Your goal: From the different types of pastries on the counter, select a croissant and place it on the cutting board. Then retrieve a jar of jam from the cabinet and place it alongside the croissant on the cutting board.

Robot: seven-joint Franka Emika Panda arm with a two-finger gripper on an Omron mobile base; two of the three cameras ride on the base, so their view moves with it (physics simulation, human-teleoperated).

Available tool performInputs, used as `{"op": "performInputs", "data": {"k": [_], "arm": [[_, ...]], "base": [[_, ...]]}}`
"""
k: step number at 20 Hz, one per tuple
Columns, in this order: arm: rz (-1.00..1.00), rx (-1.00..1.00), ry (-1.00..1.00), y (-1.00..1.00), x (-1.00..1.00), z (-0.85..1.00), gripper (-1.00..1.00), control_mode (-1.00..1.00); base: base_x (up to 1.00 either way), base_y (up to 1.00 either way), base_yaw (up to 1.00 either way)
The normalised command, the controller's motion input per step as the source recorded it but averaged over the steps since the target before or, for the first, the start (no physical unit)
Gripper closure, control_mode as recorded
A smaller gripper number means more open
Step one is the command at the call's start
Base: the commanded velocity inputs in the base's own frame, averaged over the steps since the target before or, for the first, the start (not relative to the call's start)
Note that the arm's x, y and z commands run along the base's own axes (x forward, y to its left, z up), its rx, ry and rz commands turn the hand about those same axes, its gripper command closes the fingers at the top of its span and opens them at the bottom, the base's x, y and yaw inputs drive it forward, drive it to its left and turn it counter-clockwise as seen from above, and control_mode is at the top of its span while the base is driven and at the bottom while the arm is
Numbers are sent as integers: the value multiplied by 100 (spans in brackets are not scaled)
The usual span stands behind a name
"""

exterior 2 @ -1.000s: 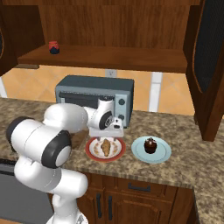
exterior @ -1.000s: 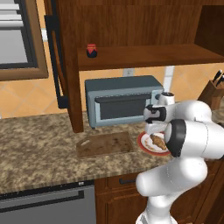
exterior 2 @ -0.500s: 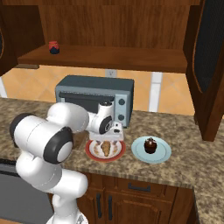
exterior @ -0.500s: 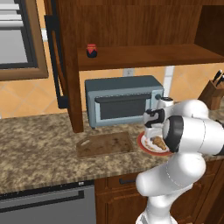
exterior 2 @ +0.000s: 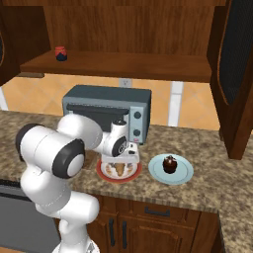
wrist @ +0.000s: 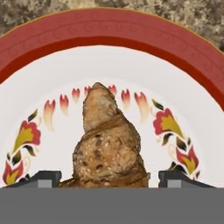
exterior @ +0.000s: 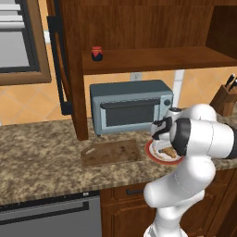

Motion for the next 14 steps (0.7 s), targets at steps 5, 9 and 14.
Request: {"op": "performInputs", "data": {"k": [5, 9, 14], "arm": [[0, 0, 0, 0, 0, -19, 100, -100], [0, 2, 0, 0, 0, 12, 100, -100], [0, 8, 2, 18, 0, 61, 100, -100]], "base": [[0, 0, 0], [0, 0, 0], [0, 0, 0]]}}
